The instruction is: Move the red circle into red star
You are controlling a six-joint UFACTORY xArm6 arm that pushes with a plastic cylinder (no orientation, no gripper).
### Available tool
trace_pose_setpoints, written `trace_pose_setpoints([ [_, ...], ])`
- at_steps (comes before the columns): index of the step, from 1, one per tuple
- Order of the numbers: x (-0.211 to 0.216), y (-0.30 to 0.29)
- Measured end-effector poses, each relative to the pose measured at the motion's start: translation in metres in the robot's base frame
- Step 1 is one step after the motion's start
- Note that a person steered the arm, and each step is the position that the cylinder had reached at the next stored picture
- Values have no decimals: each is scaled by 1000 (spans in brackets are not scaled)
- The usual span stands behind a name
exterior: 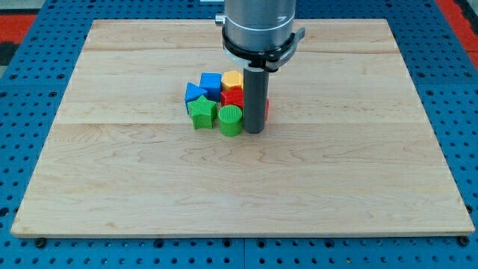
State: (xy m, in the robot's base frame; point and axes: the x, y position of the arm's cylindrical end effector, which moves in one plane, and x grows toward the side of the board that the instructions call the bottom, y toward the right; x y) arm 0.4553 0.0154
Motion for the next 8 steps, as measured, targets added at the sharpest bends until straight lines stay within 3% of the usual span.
trace_pose_setpoints([
  [2,4,-1],
  [4,28,68],
  [8,-2,30],
])
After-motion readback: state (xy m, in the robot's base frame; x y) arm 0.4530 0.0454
